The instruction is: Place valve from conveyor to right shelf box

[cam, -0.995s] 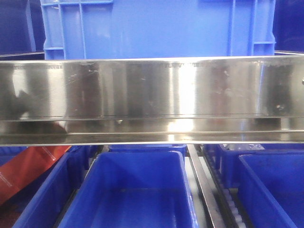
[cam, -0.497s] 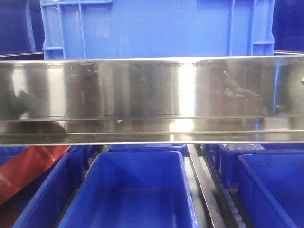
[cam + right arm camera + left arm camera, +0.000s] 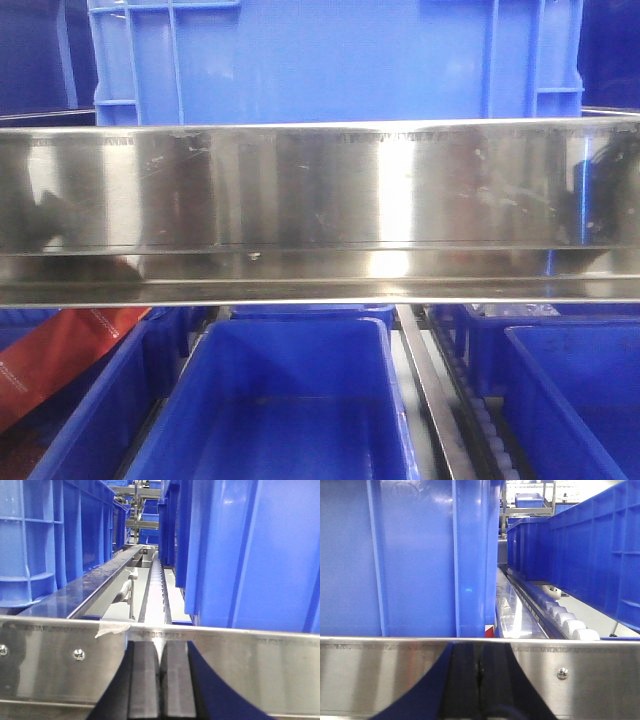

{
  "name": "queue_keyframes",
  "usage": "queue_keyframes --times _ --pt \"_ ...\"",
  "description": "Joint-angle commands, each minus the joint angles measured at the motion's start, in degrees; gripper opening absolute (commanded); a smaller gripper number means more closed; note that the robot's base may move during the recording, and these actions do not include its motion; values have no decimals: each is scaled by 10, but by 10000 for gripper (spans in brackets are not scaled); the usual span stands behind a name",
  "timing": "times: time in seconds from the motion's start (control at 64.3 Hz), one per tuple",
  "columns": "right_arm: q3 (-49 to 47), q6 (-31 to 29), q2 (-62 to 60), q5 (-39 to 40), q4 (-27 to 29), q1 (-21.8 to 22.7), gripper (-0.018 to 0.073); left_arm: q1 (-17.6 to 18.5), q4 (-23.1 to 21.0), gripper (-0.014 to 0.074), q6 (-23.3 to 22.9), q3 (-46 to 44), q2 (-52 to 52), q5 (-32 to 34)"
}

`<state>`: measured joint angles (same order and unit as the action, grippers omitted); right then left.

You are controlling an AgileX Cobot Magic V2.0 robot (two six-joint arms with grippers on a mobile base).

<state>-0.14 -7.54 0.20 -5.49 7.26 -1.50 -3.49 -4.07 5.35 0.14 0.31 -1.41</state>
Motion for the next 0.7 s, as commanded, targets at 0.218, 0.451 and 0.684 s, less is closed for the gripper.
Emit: queue_keyframes --times 0.218,0.451,0.684 --pt "1 -5 -2 8 7 3 -162 -1 0 -111 -1 -1 -3 11" --pt "1 -5 -2 8 7 3 -162 -1 0 -111 -1 -1 -3 11" --pt "1 -5 -2 8 7 3 -162 -1 0 -111 -1 -1 -3 11"
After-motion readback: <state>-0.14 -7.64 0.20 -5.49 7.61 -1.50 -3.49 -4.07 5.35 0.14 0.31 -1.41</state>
